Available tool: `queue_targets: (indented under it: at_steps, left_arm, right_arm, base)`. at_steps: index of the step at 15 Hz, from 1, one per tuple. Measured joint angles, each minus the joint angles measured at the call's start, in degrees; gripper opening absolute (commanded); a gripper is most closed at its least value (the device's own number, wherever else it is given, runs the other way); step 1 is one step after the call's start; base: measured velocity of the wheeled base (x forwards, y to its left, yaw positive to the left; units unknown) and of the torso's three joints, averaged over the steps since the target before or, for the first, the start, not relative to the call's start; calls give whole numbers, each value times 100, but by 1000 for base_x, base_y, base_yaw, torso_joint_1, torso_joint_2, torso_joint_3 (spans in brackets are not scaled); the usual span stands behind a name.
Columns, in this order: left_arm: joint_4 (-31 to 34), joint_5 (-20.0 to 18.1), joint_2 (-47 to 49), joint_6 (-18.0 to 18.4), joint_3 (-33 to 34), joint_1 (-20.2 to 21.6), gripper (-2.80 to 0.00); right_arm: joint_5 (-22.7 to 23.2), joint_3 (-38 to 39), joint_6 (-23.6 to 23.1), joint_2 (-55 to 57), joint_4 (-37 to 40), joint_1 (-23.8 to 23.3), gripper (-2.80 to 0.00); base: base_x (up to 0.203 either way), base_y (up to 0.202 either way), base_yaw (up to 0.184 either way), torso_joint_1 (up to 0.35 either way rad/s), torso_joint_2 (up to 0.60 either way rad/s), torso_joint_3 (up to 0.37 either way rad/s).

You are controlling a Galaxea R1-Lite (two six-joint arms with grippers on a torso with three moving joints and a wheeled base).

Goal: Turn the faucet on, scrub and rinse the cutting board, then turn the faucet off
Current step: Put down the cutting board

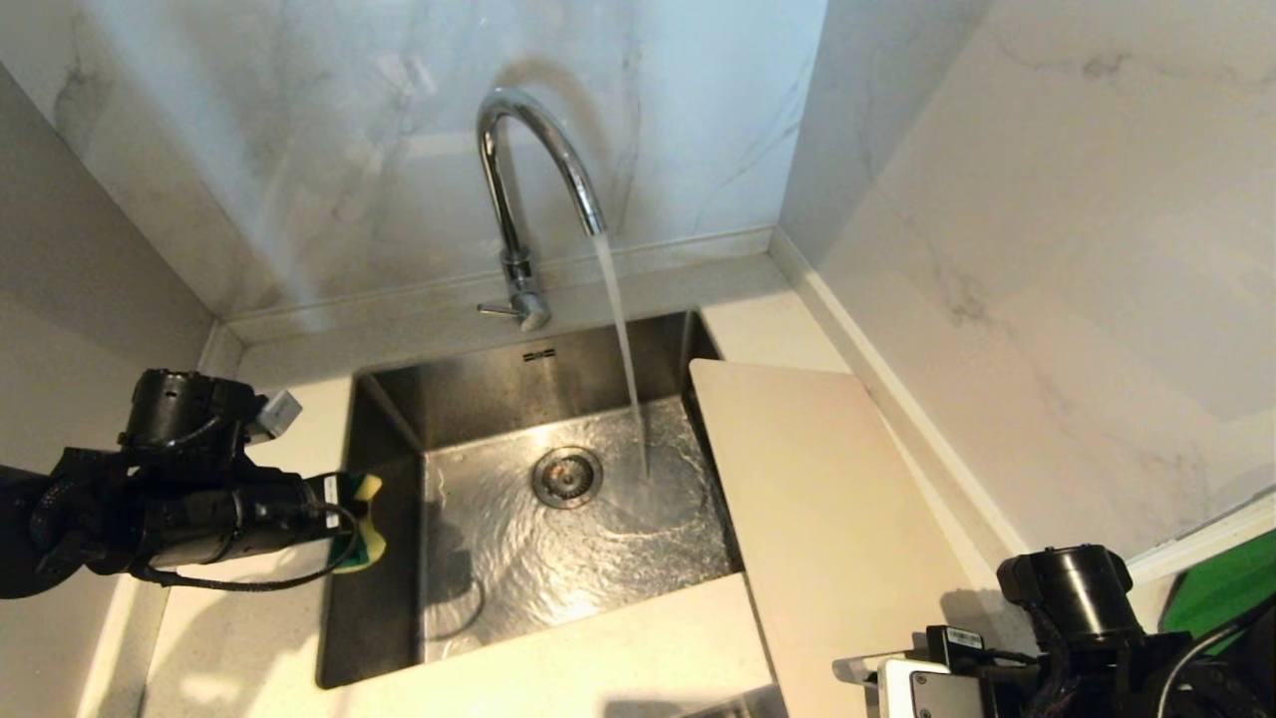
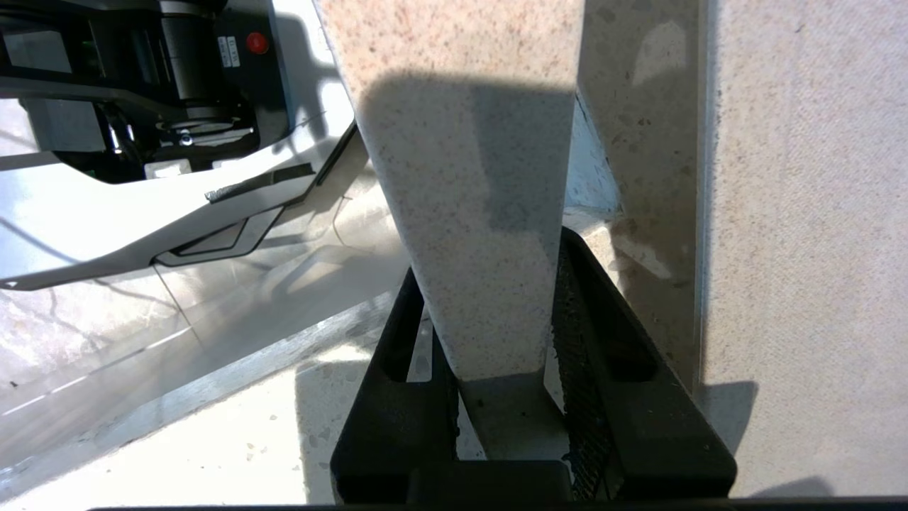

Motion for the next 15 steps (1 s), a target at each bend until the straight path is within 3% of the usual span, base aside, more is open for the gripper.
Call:
queue_targets:
  at_steps: [3, 4, 11, 15]
  left_arm:
    - [0, -2, 4, 0, 0, 1, -280]
    - [0, -2, 6, 0, 0, 2, -280]
    - [0, -2, 9, -3, -30, 29, -280]
    - [0, -5, 9, 0, -41, 35, -280]
  right_arm:
    - [-11, -2, -7, 13, -7, 2, -280]
    - [-23, -5, -7, 13, -10, -1, 0]
    - [-91, 15, 6, 19, -139, 0, 0]
    - [189, -44, 60, -65, -164, 0, 0]
  base:
    - [0, 0, 0, 0, 0, 0]
    - [0, 0, 0, 0, 0, 0]
    - [0, 0, 0, 0, 0, 0]
    - [0, 0, 0, 0, 0, 0]
